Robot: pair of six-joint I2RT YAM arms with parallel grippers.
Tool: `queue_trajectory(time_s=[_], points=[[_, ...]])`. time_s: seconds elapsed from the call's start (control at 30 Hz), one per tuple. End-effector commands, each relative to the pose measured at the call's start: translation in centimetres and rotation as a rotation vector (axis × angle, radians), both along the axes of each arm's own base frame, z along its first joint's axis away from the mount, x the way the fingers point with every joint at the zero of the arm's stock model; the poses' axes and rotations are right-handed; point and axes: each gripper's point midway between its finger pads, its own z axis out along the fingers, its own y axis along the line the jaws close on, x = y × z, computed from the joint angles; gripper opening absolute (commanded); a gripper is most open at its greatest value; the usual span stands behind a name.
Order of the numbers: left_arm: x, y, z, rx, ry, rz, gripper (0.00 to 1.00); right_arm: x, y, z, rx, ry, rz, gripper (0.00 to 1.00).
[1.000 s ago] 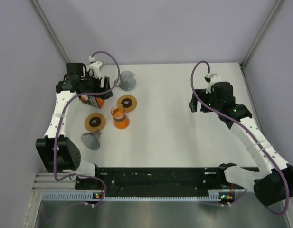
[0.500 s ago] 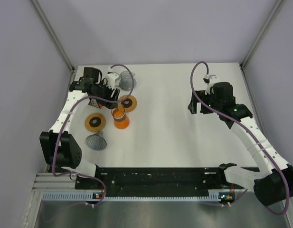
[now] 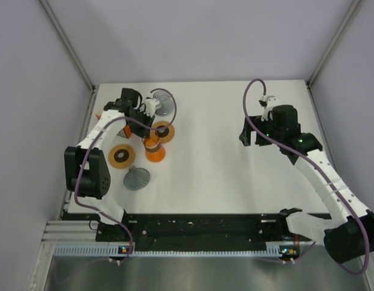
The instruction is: Place the coffee filter in the dripper
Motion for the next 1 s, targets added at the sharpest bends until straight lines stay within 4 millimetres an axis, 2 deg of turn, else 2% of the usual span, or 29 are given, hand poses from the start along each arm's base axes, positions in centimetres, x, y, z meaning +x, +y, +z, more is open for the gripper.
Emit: queue_trajectory(time_s=[0.0,0.07,0.2,0.37,0.47,0.6,0.77,0.97], points=[[-0.4,-3.0,1.1,-0.099,-0.007,-0.042,0.12,-0.5,0.4,1.1,0.012,-0.036,0.023,0.92],[-1.3,-4.6,1.0,-0.104,0.012,-0.078,0.0,-0.4,0.3,1.2,0.01,-0.04,0.019,0.92],[-2.4,-8.2,1.6,-0.115,0.001,-0.152,0.0,-0.3,0.2,1.1,0.007,-0.039,0.016,0.92],[-1.9,-13.6,2.8,-0.066,-0.097,-0.26,0.0,-0.2,0.3,1.0,0.004,-0.037,0.017,0.92],[-1.7,-16.7,2.7,-0.062,-0.122,-0.304,0.0,0.0,0.0,1.3,-0.007,-0.05,0.002,0.92],[-1.6,-20.1,1.6,-0.016,-0.136,-0.356,0.0,-0.2,-1.0,1.5,-0.031,-0.071,-0.037,0.93],[-1.5,-22.6,0.3,-0.001,-0.118,-0.356,0.0,-0.3,-2.0,2.2,-0.056,-0.11,-0.071,0.95],[-2.1,-23.7,0.0,-0.032,-0.065,-0.355,0.0,-0.7,-2.2,2.8,-0.059,-0.136,-0.065,0.96]])
